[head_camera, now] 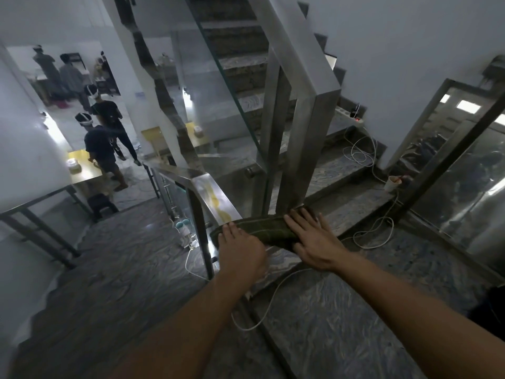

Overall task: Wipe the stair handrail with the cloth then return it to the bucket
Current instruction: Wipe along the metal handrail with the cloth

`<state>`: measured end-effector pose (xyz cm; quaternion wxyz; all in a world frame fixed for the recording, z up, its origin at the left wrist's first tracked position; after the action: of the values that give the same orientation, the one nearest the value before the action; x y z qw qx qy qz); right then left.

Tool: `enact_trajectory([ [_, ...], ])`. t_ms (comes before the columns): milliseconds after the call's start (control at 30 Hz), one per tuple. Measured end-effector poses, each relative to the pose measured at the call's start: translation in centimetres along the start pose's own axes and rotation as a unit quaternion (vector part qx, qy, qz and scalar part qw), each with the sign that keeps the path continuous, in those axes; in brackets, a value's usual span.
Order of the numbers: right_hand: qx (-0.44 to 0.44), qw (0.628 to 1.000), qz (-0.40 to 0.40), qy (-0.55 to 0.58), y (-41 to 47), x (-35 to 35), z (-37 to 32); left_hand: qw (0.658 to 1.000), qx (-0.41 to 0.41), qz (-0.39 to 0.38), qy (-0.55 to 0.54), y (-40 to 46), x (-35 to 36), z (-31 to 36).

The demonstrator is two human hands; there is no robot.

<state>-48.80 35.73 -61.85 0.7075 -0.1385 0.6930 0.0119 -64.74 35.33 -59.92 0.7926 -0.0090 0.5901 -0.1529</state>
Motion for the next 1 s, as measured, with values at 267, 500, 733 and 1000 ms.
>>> enact_trajectory([
  [267,-0.02,0.998,0.023,-0.058,-1.0,-0.1,-2.7,0.997,-0.061,-0.032,-0.039,3.4,0.3,-3.5],
  [500,-0.025,0.996,0.034,-0.08,-0.3,-0.4,-1.4,0.998,-0.034,-0.045,-0.035,4.6,-0.1,-3.0],
  [733,-0.135,0.984,0.087,-0.073,-0.1,-1.2,-2.6,0.998,-0.025,-0.06,-0.02,6.7,-1.1,-4.2],
  [1000,-0.166,0.981,0.06,-0.084,0.7,0.3,-6.4,0.997,-0.046,-0.058,-0.02,9.1,-1.4,-5.6],
])
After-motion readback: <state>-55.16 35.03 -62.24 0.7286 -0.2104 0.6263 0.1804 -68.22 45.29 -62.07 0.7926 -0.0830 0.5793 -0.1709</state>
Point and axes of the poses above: each hand's wrist, its own y-axis towards the middle knuckle, its own x-axis out of the palm, z = x × y, the point moved 8 cm from there along y, towards the middle knuckle, and after that the axes turned 8 degrees about -y, right-handed, at the moved point
